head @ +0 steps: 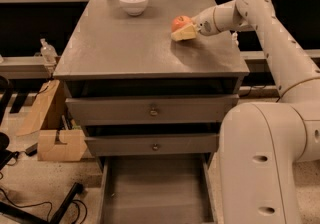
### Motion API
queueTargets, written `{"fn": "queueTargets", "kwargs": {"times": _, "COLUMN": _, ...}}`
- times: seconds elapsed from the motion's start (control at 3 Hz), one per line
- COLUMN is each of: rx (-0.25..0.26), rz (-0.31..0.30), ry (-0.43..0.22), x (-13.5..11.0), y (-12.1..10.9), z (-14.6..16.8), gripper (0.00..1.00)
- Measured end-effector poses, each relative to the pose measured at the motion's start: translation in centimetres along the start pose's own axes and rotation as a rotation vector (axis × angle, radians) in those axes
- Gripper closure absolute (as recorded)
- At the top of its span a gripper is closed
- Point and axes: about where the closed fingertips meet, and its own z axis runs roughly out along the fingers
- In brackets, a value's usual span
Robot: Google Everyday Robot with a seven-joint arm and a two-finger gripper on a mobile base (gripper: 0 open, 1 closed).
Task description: Pick apple from bottom drawer and place on counter
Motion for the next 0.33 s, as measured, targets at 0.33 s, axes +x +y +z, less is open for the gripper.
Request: {"fn": "queueTargets", "kwargs": {"times": 0.33, "rx": -0.003, "rz": 0.000, "ry": 0.001, "x": 0.04, "y": 0.07, "z": 0.19, "gripper": 0.00}}
